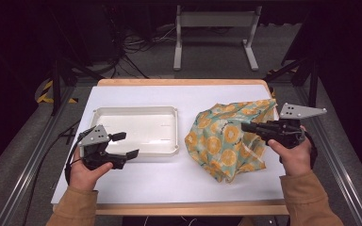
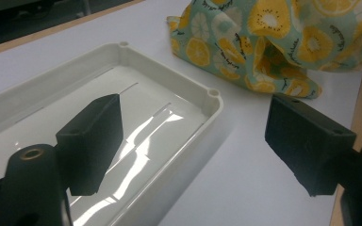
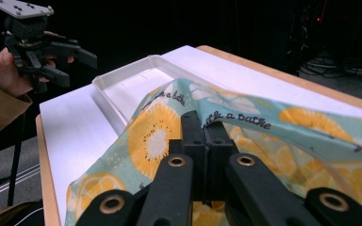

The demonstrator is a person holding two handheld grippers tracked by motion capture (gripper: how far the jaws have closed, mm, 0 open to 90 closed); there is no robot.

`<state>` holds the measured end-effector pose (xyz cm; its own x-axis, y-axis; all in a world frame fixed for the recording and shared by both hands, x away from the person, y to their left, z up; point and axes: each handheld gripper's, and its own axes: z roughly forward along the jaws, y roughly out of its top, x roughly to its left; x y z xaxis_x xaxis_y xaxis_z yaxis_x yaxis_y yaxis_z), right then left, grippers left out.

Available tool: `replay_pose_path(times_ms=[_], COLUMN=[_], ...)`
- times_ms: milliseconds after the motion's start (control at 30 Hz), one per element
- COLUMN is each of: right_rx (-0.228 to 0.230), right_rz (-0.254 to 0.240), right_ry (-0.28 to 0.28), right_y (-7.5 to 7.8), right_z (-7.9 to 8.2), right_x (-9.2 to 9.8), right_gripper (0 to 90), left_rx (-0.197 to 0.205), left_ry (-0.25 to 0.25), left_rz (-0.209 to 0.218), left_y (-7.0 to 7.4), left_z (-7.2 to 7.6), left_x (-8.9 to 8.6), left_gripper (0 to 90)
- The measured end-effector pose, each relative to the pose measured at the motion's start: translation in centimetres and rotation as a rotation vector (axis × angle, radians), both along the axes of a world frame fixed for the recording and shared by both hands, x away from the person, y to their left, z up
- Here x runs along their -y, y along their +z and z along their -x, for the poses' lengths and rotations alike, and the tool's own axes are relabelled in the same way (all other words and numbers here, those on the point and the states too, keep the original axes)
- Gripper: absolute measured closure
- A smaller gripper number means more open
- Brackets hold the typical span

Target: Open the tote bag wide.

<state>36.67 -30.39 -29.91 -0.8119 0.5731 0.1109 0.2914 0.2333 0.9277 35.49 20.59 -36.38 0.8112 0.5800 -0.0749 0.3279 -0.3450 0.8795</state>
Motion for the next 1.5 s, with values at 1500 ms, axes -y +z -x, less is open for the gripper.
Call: replay_pose_path(times_ms=[1500], right_rx=[0.075], right_rz=[0.099], right_ry=[0.135], right_y=[6.6], right_z=[-1.7], right_x=[-8.4], right_gripper=[90.0], left_rx=[0.059], left_ry=[-0.102], left_rz=[0.019], left_y=[3.5], left_z=[-0.1], left_x=[7.2], left_gripper=[18.0])
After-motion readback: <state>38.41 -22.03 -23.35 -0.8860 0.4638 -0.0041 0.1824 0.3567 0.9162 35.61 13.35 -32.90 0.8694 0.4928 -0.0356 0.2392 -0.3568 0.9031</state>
